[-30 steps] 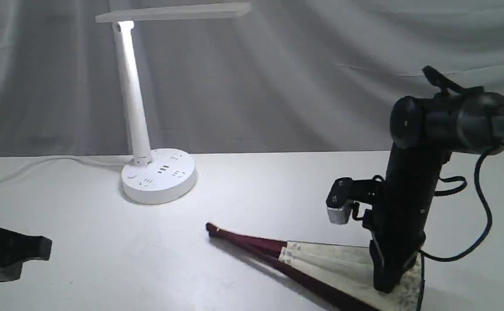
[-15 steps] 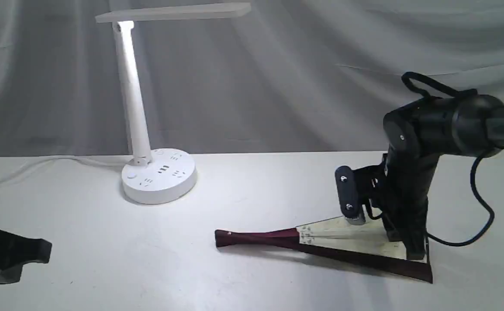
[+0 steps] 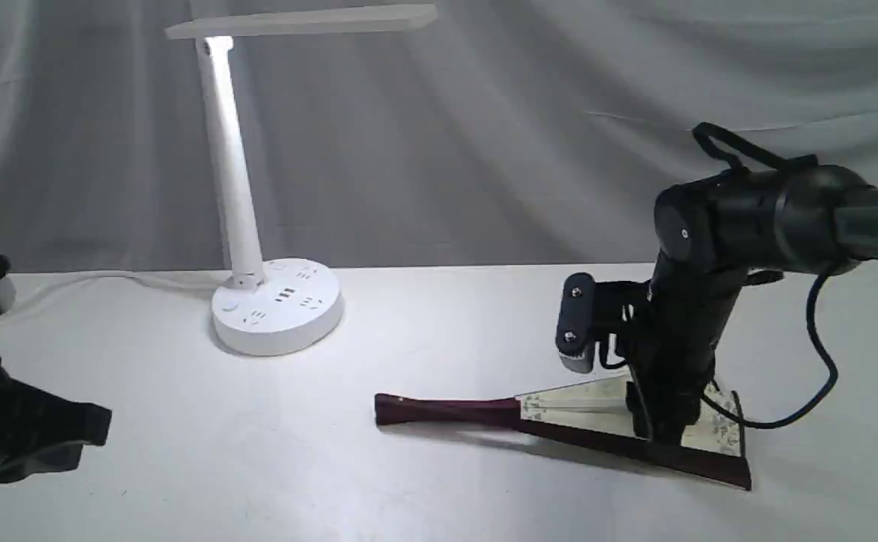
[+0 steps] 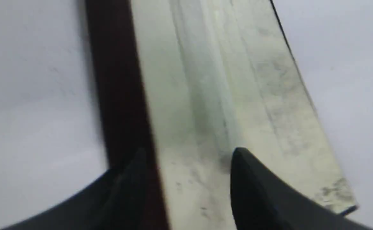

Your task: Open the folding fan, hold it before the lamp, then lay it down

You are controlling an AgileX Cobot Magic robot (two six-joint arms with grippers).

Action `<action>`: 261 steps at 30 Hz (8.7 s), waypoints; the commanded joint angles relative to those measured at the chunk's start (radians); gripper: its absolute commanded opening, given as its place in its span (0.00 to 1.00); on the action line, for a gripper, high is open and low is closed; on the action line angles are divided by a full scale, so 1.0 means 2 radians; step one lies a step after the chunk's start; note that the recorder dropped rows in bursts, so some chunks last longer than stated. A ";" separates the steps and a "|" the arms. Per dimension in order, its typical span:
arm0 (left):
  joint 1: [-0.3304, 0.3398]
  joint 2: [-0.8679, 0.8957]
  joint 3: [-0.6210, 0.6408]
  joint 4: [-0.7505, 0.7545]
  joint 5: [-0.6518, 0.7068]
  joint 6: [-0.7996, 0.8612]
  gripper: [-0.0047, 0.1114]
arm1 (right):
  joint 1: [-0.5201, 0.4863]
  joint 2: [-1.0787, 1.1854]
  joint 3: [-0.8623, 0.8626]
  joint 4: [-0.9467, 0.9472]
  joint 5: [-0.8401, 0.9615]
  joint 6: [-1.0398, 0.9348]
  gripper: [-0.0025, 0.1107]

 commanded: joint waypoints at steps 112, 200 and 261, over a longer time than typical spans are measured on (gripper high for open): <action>-0.201 0.451 -0.396 -0.269 0.097 0.033 0.04 | -0.060 0.038 0.027 0.133 -0.274 0.525 0.02; -0.058 0.162 -0.167 0.079 0.191 -0.072 0.04 | -0.059 -0.070 0.290 0.885 -0.162 0.120 0.41; -0.058 0.162 -0.167 0.076 0.191 -0.074 0.04 | -0.026 -0.026 0.258 0.915 -0.238 0.073 0.48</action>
